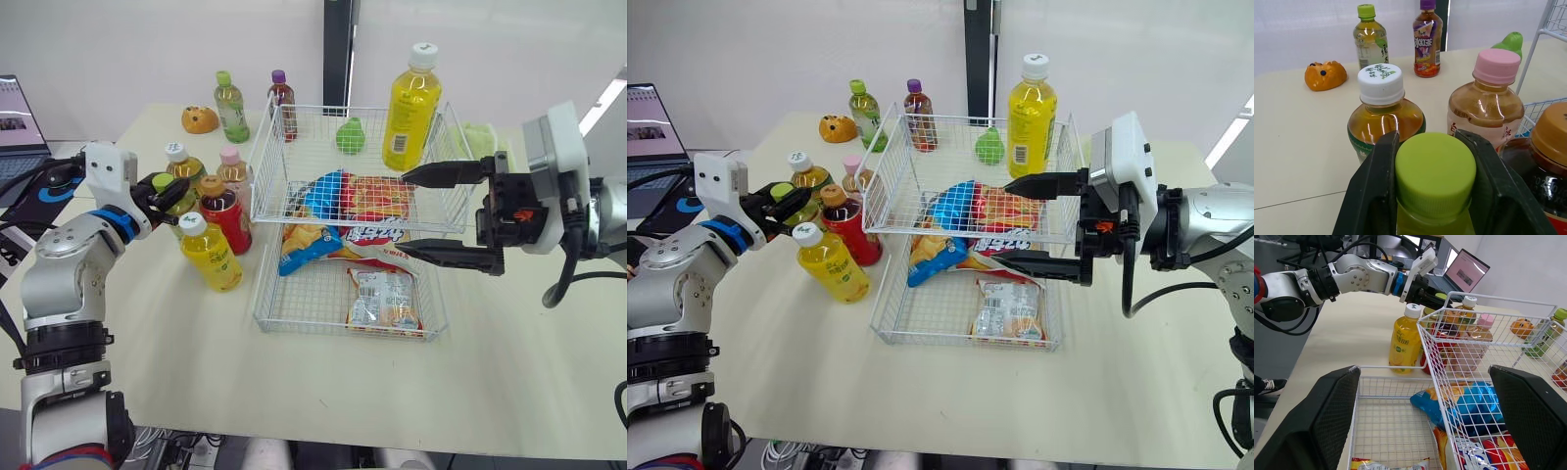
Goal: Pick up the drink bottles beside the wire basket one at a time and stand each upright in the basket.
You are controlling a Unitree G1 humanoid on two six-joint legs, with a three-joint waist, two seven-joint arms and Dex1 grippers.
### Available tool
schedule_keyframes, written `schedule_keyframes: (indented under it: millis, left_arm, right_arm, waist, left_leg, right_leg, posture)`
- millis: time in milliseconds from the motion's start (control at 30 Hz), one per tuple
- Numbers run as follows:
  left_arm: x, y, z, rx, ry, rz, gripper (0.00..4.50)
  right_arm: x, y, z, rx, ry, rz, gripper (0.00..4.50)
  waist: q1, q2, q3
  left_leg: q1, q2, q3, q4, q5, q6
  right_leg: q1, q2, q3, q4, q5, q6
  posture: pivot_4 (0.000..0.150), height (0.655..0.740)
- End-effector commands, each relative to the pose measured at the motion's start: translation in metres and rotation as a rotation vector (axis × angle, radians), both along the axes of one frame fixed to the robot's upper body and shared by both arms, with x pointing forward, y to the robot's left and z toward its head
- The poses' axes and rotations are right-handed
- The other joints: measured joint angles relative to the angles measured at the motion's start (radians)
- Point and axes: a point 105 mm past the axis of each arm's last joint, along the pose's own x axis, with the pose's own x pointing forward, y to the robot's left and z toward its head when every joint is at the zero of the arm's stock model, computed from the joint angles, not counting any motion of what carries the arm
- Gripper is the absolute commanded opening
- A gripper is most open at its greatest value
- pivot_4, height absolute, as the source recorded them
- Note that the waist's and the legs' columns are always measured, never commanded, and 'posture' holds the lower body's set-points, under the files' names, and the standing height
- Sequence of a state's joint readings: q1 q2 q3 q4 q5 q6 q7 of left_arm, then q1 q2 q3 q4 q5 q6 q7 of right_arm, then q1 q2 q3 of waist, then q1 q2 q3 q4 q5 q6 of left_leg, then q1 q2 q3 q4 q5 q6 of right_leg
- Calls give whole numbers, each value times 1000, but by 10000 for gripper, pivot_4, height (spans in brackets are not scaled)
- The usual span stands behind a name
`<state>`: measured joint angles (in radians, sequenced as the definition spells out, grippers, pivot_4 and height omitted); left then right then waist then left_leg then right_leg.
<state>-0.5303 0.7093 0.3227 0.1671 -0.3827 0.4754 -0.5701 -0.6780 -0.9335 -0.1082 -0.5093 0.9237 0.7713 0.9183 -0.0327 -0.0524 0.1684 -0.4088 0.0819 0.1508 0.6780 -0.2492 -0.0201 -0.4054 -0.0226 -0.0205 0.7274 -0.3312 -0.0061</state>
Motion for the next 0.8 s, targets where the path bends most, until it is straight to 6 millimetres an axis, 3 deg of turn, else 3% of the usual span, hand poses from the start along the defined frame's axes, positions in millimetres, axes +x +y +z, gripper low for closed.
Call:
schedule_keyframes:
  millis: [33, 200, 300, 367, 567, 800]
  left_arm:
    - [-17, 7, 23, 20, -69, 5, 13761]
    - [-55, 19, 64, 70, -88, -48, 13761]
    - [-72, 26, 111, 93, -96, -108, 13760]
    - [-78, 25, 128, 90, -93, -142, 13760]
    - [-83, -3, 180, 112, -101, -308, 13760]
    - [-59, -70, 264, 67, -294, -513, 13760]
  right_arm:
    - [-5, -4, 12, 13, -77, -21, 45000]
    - [-7, -16, 21, 60, -157, -79, 45000]
    - [-7, -29, 24, 50, -161, -106, 45000]
    - [-7, -34, 23, 32, -146, -110, 45000]
    - [-10, -52, 26, -2, -91, -142, 45000]
    - [-15, -60, 22, 15, -97, -222, 45000]
  waist:
    - [-1, 0, 0]
    - [-2, 0, 1]
    - [2, -2, 3]
    - [8, -2, 3]
    - [25, 1, 5]
    - [41, 0, 5]
  left_leg:
    - [0, 0, 0, 0, 0, 0]
    - [-2, 1, 0, -2, 0, 0]
    - [-7, 1, -4, -1, 0, 0]
    - [-9, 1, -5, -1, 0, 0]
    - [-10, -1, -8, -1, -1, 2]
    - [-16, -1, -12, 3, 0, 2]
  right_leg:
    - [0, 0, 0, 0, 0, 0]
    - [-1, 0, -1, -3, 0, 0]
    - [-3, 0, -6, -5, 0, 0]
    - [-3, 0, -8, -7, 0, 0]
    - [1, -3, -14, -11, 0, 0]
    - [-2, -1, -17, -11, 0, 0]
  posture:
    - [1500, 7155]
    - [1500, 7155]
    - [1500, 7155]
    - [1500, 7155]
    - [1500, 7155]
    - [1500, 7155]
